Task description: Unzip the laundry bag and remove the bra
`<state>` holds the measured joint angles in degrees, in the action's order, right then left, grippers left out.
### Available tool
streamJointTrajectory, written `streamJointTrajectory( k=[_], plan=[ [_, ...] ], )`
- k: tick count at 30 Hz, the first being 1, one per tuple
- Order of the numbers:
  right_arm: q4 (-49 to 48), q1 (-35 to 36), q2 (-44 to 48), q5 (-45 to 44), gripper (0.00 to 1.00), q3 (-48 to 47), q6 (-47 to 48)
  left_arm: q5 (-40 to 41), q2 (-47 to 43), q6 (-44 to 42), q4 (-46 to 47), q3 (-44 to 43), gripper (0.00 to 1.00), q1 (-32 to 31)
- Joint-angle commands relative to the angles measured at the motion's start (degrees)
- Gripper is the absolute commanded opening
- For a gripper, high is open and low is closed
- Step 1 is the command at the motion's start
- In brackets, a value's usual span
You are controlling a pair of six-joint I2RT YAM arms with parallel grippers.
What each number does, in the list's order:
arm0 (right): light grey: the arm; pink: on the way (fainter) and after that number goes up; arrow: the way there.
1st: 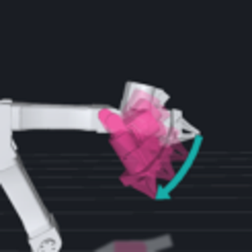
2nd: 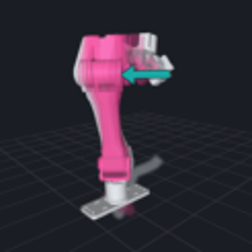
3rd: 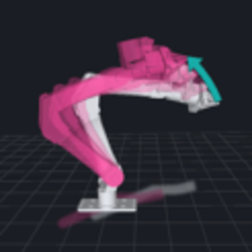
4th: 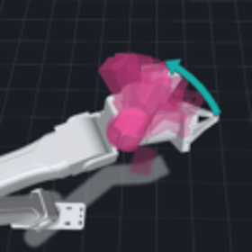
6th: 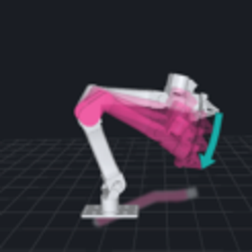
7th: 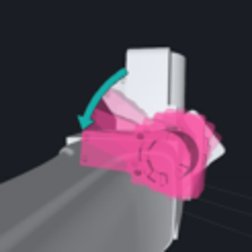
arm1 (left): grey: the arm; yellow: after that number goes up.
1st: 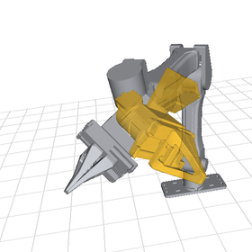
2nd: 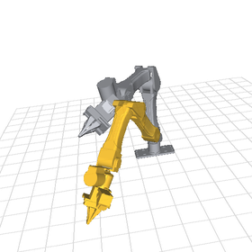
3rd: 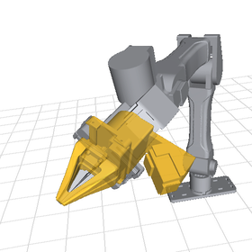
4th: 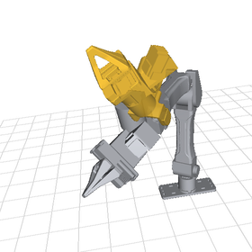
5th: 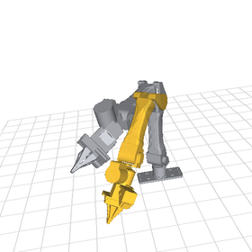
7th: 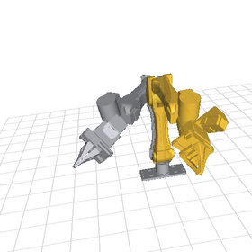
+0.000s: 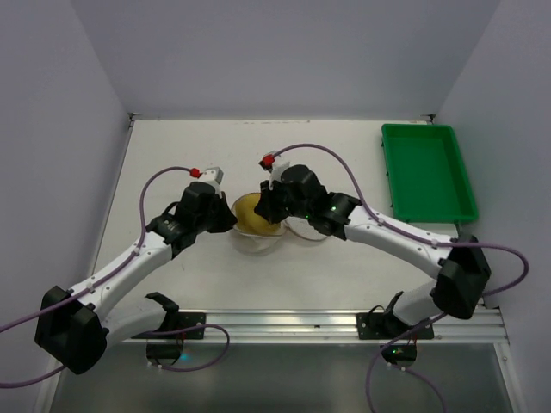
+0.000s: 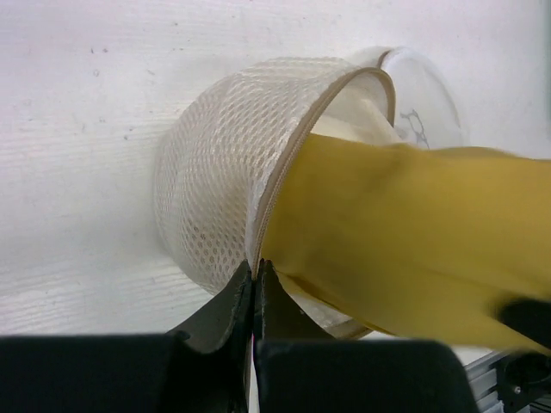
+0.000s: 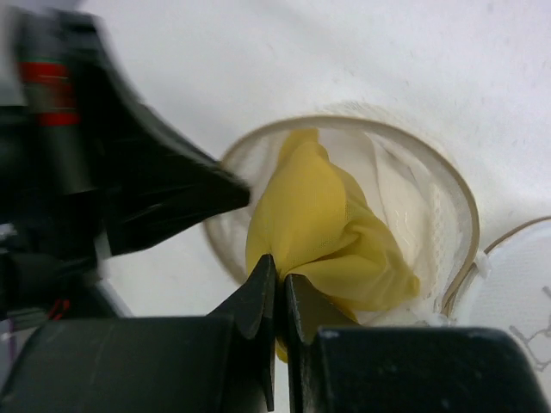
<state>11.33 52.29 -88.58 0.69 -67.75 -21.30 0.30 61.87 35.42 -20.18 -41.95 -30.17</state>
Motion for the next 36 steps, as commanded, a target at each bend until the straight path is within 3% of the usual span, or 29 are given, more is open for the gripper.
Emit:
streamJointTrajectory(
  k=[1, 7, 11, 18, 24, 29, 36],
  plan=[
    [0.2, -0.3, 10.9, 5.4, 0.0, -0.2, 4.0, 1.7, -0.4, 0.6, -1.2, -0.4, 0.0, 1.3],
    [-2.1, -3.8, 22.2, 6.6, 0.0, 0.3, 2.5, 1.6, -0.1, 0.5, -1.7, 0.1, 0.0, 1.6],
    [-3.8, -10.4, 29.7, 4.9, 0.0, -1.3, 2.1, 1.8, -0.1, 0.4, -2.0, 0.6, 0.0, 1.8],
    [-3.2, -22.2, 34.8, -16.1, 0.0, -4.0, 5.7, 0.9, -0.1, 0.2, -1.4, 0.6, 0.0, 2.0],
    [-3.5, -38.3, 31.3, -19.9, 0.0, -3.5, 1.0, -1.9, -0.2, 0.4, 0.4, 1.6, 0.0, 2.0],
    [-10.5, -50.1, 24.6, -25.7, 0.0, 0.9, -5.7, -4.0, -0.7, 0.5, 1.9, 2.5, 0.0, 2.1],
    [-18.1, -55.1, 14.0, -32.4, 0.0, 0.4, -8.9, -6.4, -0.4, 0.5, 3.0, 3.5, 0.0, 2.1]
  ],
)
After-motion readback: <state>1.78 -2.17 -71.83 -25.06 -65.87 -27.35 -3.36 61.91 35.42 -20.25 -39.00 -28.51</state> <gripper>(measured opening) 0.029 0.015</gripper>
